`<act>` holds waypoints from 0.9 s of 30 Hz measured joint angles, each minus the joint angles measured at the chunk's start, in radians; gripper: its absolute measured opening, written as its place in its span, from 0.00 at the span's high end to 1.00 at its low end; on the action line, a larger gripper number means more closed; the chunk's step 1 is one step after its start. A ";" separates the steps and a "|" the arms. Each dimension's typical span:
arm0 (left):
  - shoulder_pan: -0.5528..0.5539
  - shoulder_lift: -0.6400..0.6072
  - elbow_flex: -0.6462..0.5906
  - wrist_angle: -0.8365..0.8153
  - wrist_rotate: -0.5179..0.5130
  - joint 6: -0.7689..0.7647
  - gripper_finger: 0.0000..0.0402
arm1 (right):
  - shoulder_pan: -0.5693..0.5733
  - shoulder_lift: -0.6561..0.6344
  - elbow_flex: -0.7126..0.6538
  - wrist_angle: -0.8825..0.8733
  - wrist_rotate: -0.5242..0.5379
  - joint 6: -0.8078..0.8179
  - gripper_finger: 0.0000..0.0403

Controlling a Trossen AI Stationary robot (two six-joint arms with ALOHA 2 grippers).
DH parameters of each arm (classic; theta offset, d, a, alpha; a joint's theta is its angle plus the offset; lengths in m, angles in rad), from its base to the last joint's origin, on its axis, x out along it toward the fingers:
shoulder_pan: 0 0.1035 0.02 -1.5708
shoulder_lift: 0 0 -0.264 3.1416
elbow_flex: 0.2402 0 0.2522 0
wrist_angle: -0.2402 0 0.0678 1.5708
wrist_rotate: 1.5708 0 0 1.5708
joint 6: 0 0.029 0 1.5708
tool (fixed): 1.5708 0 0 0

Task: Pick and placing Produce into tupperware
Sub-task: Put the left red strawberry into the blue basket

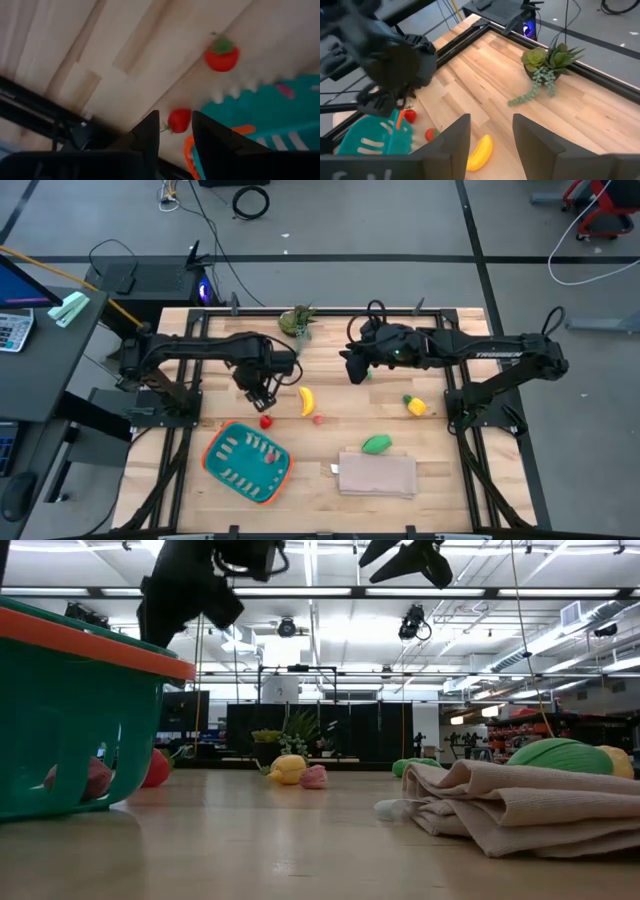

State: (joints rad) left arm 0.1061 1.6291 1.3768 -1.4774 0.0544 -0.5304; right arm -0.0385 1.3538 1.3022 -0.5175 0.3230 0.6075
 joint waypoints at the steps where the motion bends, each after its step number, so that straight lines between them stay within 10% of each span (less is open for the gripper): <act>1: 0.006 0.000 -0.007 -0.006 -0.001 0.002 0.71 | -0.001 -0.001 0.000 -0.005 0.000 0.000 0.61; 16: 0.029 -0.159 -0.173 -0.093 0.125 0.082 0.68 | -0.006 -0.001 0.000 -0.024 -0.003 -0.026 0.61; 27: 0.030 -0.488 -0.471 0.094 0.219 -0.222 0.68 | -0.063 -0.002 0.000 -0.028 -0.003 -0.032 0.61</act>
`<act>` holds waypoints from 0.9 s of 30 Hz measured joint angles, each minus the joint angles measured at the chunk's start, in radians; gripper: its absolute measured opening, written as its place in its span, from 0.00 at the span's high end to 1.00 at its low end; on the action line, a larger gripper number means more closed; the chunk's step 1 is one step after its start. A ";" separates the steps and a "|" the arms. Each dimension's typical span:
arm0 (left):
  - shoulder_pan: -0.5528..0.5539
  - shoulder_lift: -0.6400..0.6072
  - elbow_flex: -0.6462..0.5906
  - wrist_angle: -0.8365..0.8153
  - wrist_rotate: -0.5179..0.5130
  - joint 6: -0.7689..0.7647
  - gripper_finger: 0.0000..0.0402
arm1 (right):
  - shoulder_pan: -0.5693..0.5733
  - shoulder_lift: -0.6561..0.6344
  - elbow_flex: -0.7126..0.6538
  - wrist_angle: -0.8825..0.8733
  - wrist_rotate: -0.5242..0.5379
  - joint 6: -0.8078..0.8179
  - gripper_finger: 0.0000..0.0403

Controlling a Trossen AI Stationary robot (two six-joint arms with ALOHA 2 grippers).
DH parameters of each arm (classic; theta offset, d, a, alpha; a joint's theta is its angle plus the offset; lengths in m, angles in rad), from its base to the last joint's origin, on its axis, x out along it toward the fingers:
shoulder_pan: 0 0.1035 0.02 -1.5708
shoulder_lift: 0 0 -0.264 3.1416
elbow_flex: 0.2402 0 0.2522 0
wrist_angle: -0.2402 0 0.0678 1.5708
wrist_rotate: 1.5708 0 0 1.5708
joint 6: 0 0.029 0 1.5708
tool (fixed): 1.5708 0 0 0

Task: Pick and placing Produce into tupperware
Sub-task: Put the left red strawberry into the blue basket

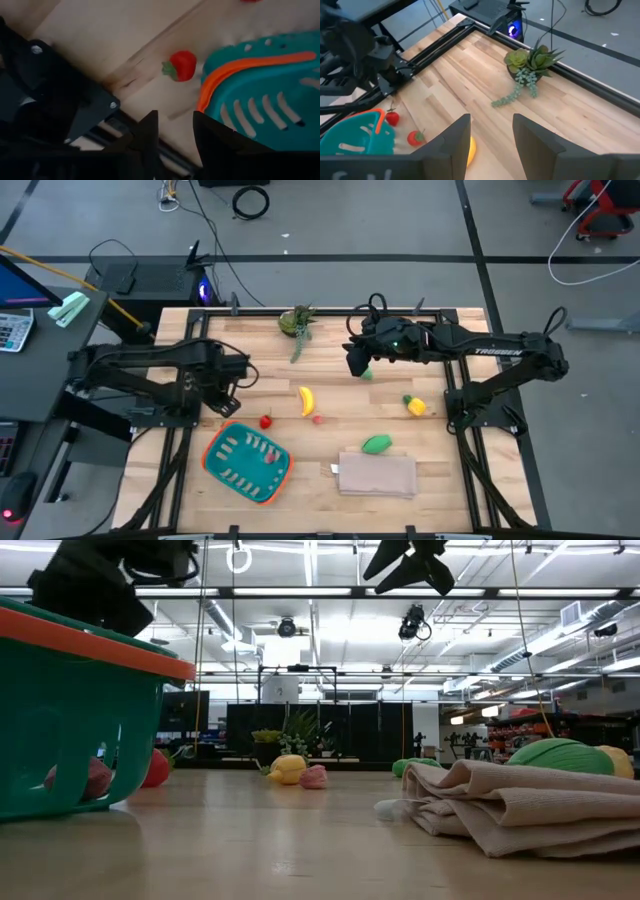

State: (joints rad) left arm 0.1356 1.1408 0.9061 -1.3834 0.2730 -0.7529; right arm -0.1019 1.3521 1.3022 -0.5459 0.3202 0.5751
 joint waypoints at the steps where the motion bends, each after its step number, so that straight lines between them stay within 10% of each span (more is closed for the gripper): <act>1: 0.000 -0.020 -0.019 0.019 0.001 -0.013 0.68 | -0.004 0.000 0.000 0.000 0.000 0.000 0.61; 27: -0.026 -0.073 -0.195 0.229 -0.006 -0.112 0.69 | -0.029 0.000 0.000 0.000 0.000 0.056 0.61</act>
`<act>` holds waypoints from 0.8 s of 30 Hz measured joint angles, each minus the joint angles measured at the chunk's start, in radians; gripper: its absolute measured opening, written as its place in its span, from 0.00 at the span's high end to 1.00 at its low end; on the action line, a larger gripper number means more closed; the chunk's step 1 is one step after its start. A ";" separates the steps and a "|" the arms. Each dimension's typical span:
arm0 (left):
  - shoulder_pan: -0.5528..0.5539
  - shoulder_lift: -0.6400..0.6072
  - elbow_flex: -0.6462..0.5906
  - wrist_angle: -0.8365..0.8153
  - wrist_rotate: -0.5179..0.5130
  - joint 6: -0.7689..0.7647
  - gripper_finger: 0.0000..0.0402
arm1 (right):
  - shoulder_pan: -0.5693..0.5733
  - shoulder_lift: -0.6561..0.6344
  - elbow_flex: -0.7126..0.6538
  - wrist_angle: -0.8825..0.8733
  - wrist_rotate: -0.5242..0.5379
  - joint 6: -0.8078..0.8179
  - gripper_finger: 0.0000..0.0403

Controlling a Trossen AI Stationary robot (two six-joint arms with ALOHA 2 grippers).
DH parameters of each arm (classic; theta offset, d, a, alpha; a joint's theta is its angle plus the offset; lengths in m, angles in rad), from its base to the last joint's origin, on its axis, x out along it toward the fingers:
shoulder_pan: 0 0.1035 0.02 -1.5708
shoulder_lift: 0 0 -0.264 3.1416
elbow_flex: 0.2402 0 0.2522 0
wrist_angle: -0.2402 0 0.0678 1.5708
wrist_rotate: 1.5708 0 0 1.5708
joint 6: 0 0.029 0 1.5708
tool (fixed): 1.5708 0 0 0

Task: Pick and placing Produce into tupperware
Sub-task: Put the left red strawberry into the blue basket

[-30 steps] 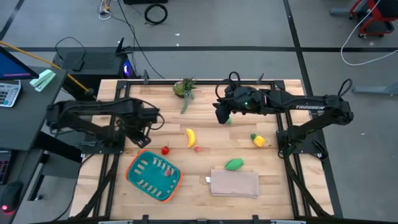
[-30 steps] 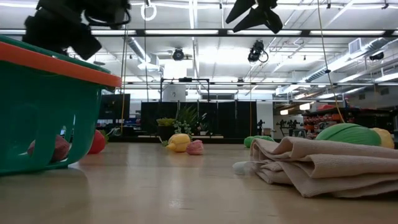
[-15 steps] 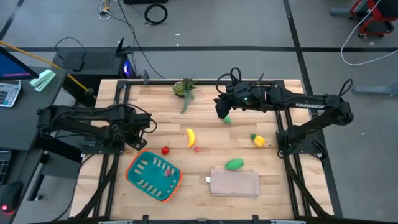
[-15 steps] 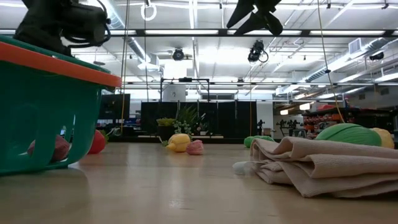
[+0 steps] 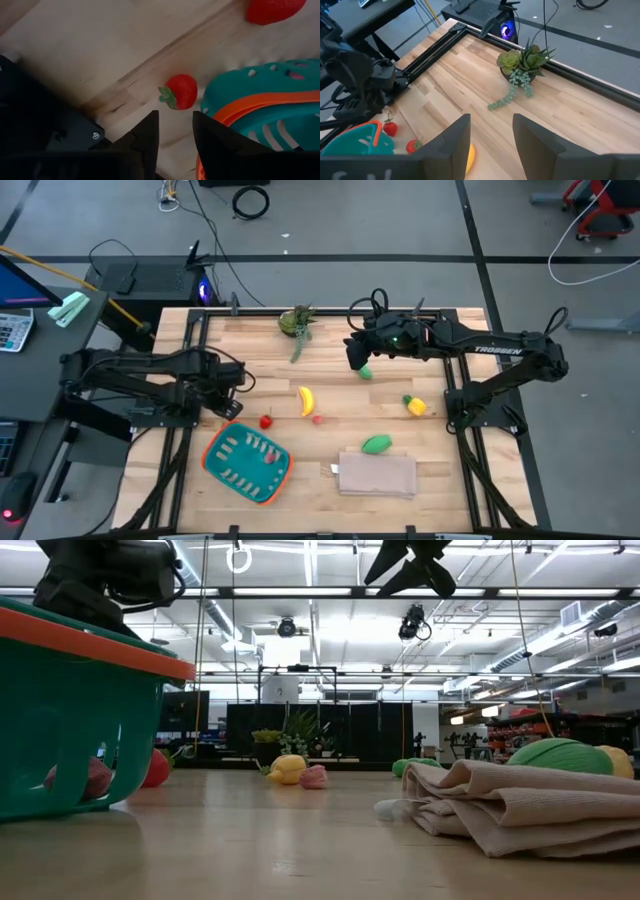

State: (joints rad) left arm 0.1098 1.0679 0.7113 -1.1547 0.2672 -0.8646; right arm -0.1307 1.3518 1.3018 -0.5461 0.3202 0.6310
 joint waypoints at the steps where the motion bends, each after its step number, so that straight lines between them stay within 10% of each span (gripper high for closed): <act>1: -0.004 0.000 0.000 0.001 0.000 -0.016 0.70 | 0.000 0.000 0.000 0.000 0.000 0.000 0.61; 24: -0.165 0.001 0.000 0.037 -0.097 -0.363 0.71 | 0.000 0.000 0.000 0.000 0.000 -0.004 0.61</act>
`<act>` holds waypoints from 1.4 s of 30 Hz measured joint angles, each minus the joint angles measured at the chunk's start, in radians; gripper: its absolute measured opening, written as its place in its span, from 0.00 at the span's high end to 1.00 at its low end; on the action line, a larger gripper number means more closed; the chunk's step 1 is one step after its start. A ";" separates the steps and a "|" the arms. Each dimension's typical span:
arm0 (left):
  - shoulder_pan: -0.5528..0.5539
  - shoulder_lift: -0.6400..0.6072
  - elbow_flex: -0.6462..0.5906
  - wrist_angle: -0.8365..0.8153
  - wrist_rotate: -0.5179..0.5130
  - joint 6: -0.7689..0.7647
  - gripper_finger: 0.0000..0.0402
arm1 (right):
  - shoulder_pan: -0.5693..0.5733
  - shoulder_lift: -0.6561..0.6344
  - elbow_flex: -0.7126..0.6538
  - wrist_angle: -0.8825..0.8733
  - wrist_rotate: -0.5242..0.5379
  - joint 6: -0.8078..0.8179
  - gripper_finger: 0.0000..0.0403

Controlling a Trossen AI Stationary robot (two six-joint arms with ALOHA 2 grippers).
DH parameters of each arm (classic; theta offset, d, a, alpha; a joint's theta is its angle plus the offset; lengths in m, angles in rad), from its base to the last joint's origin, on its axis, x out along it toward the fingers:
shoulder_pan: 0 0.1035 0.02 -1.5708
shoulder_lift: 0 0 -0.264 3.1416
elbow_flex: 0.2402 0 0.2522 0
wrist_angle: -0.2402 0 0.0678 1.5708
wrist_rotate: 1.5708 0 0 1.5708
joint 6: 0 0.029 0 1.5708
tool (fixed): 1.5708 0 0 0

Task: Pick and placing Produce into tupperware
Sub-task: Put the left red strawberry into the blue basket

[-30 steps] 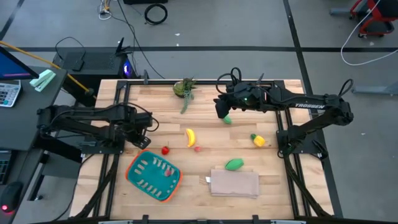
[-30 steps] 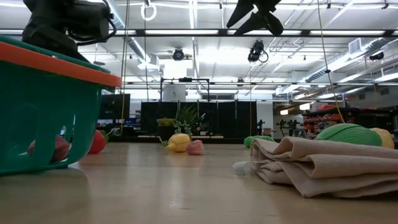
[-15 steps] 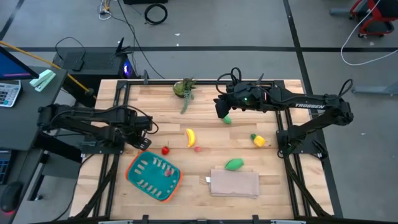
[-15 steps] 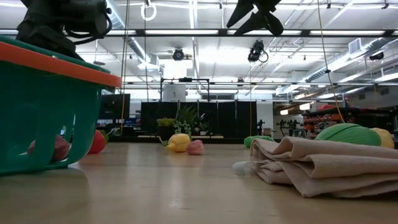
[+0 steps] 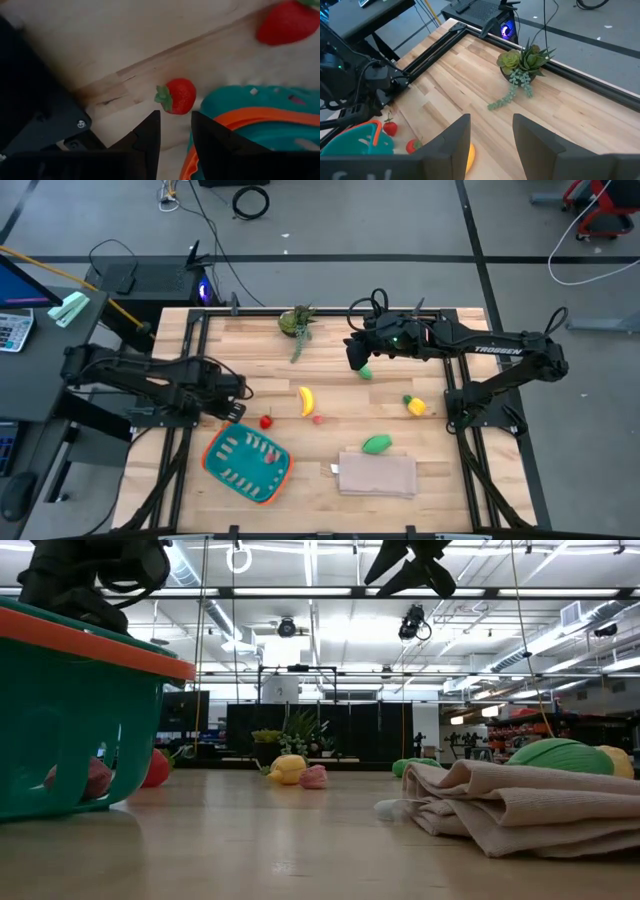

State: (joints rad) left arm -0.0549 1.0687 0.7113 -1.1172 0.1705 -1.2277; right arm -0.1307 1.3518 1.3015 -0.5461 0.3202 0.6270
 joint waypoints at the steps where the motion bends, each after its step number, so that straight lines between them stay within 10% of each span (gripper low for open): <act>1: -0.009 0.000 0.000 -0.001 -0.010 -0.025 0.71 | 0.000 0.000 0.000 0.000 0.000 0.000 0.61; 42: -0.173 0.178 0.001 0.030 -0.151 -0.491 0.72 | 0.000 -0.001 0.000 -0.008 -0.015 -0.026 0.61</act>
State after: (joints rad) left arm -0.2276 1.2465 0.7120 -1.0874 0.0198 -1.7184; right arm -0.1303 1.3510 1.3014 -0.5545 0.3054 0.6013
